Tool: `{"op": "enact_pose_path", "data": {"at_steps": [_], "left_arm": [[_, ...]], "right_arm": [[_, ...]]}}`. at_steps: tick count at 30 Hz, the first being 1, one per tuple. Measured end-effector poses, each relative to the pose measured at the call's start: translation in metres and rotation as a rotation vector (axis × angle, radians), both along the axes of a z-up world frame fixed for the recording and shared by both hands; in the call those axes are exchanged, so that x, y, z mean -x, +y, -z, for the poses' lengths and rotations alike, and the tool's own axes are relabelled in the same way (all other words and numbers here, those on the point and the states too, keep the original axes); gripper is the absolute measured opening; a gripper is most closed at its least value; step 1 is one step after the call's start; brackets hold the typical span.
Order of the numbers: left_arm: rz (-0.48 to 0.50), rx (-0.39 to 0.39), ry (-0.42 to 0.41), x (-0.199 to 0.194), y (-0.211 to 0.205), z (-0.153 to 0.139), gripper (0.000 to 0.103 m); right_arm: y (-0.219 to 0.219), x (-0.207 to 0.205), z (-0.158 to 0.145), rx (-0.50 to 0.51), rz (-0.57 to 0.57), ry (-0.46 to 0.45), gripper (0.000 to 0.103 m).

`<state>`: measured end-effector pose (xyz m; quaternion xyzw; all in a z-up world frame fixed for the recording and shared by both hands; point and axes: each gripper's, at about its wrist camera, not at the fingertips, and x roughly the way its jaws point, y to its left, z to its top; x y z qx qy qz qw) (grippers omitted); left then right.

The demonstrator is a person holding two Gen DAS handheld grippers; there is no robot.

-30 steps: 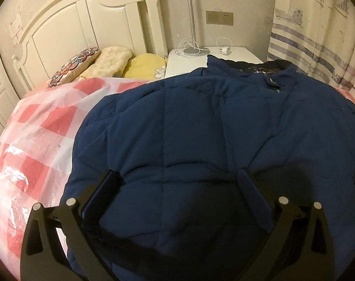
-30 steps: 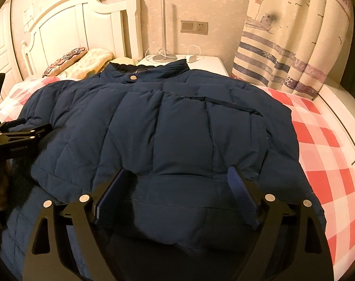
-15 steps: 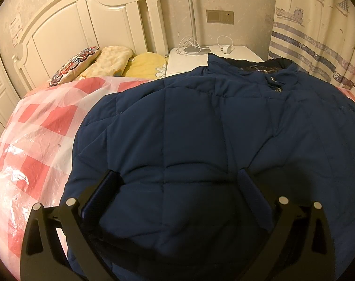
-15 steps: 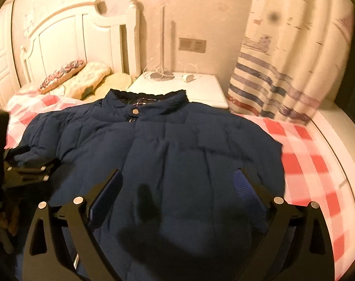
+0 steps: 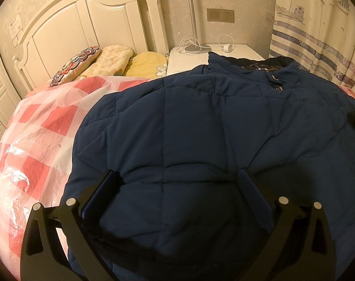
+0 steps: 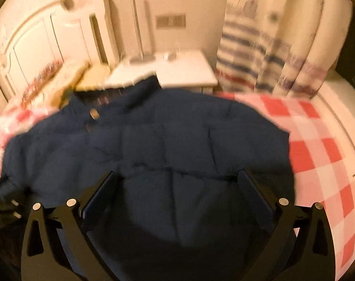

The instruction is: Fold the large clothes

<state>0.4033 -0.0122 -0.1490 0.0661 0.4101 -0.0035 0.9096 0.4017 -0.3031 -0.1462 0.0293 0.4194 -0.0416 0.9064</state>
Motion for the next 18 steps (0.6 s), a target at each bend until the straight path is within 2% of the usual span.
{"op": "enact_pose_path", "data": {"at_steps": [2,5,7,9,10,13,15,16,17,18], "left_arm": [[-0.002,-0.002,0.001,0.000,-0.001,0.000,0.101],[-0.004,-0.005,0.002,0.000,-0.001,0.000,0.101],[-0.005,-0.006,0.002,-0.001,-0.001,0.000,0.101],[-0.005,-0.005,0.002,-0.001,-0.001,0.000,0.101],[-0.005,-0.005,0.003,-0.001,-0.001,0.000,0.101],[-0.010,-0.008,0.001,0.000,-0.001,0.000,0.101],[-0.020,-0.023,-0.007,0.000,-0.003,0.000,0.101],[-0.024,-0.034,-0.011,0.002,-0.005,0.000,0.101],[-0.027,-0.049,-0.015,0.003,-0.007,-0.001,0.101],[-0.032,-0.057,-0.019,0.005,-0.008,-0.002,0.101]], "right_arm": [[0.001,0.002,0.005,0.019,-0.036,-0.013,0.099],[-0.002,0.009,-0.006,-0.005,-0.005,0.013,0.097],[-0.001,0.036,-0.029,-0.022,0.034,-0.054,0.097],[0.009,0.068,-0.045,-0.043,-0.025,-0.130,0.098],[0.018,0.084,-0.047,-0.029,-0.062,-0.130,0.098],[0.041,0.109,-0.027,0.033,-0.175,-0.046,0.098],[0.050,0.113,0.005,0.113,-0.187,0.061,0.099],[0.053,0.116,0.017,0.150,-0.192,0.075,0.099],[0.055,0.122,0.018,0.163,-0.193,0.033,0.099],[0.054,0.124,0.018,0.153,-0.189,0.044,0.099]]}}
